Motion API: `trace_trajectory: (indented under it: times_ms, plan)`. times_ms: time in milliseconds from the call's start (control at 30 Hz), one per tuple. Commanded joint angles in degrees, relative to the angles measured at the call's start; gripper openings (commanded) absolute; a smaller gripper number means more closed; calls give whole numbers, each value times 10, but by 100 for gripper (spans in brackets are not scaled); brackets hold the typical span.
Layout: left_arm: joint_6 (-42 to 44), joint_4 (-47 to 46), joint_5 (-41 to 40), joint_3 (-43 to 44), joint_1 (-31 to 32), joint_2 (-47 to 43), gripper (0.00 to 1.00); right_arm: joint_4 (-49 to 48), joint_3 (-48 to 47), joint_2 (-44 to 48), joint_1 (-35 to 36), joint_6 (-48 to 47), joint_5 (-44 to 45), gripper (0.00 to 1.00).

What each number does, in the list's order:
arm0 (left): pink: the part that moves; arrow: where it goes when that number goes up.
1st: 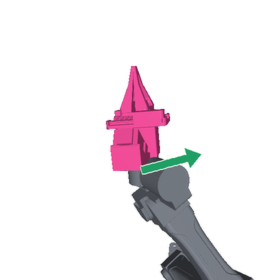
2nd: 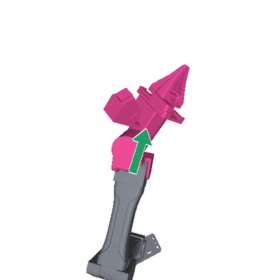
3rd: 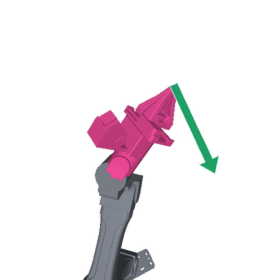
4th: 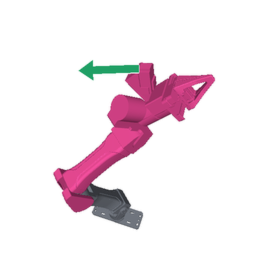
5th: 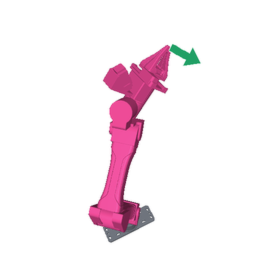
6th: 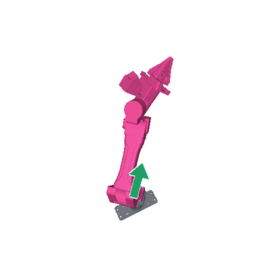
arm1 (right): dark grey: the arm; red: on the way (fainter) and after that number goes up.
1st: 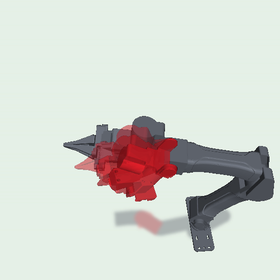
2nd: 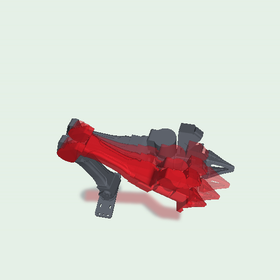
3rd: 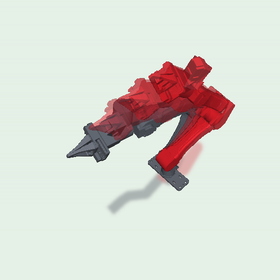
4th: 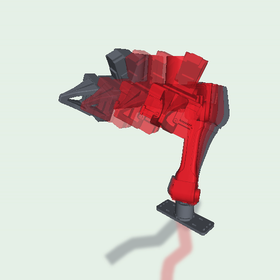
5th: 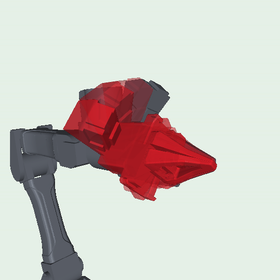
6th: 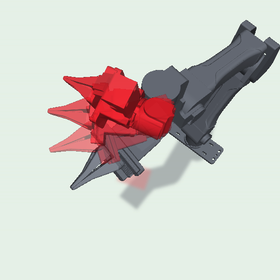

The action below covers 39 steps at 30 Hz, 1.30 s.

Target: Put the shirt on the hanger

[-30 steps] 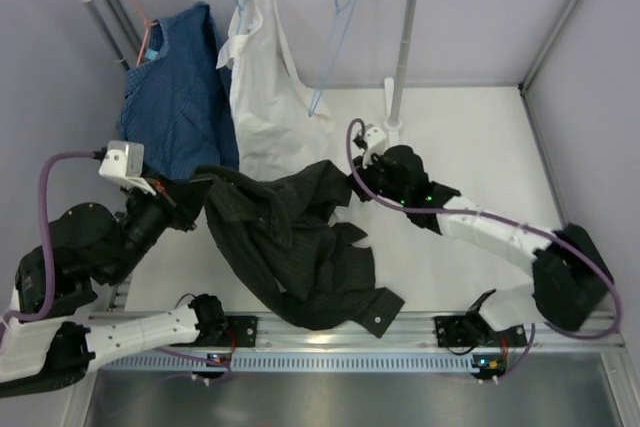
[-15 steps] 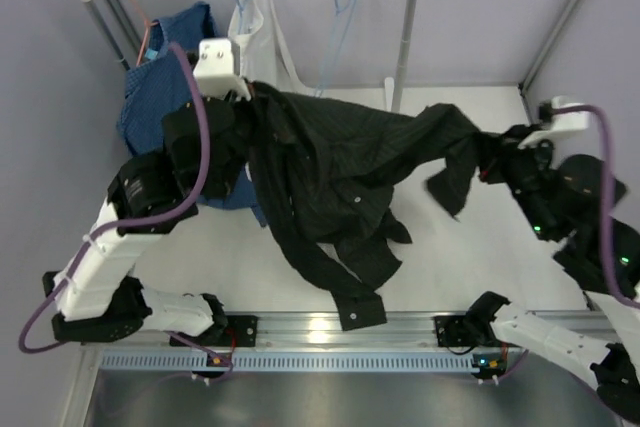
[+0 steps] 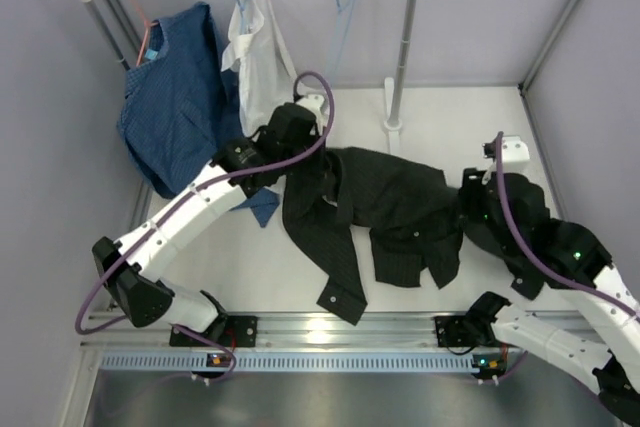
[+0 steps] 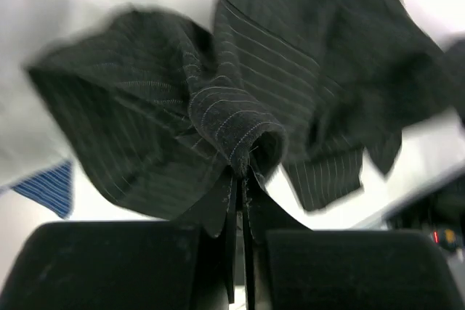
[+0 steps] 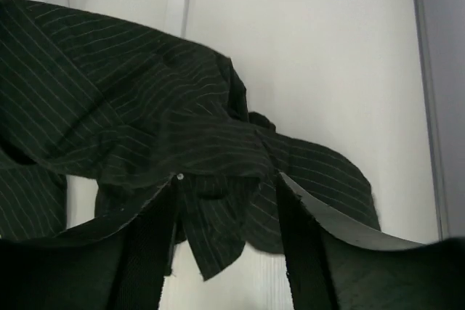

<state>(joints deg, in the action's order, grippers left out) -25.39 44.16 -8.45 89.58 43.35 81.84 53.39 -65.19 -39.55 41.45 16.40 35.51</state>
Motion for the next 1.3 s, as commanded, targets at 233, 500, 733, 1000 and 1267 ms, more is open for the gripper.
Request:
trace_trajectory:
  times_ms: [233, 500, 733, 1000, 1267]
  plan:
    - [-25, -72, 111, -103, 36, -60, 0, -178, 46, -53, 6, 0, -401, 70]
    - [-56, -89, 91, -100, 36, -59, 0, -443, 195, -101, 109, 70, -330, 57]
    - [-97, -127, 55, -121, 36, -89, 0, -468, 160, -220, 200, 74, -119, 57]
    - [-123, -162, 48, -154, 37, -127, 0, -474, 153, -306, 209, 94, -15, 52]
    - [-90, -162, 19, -191, 36, -164, 0, -443, 141, -283, 204, 38, 66, 1]
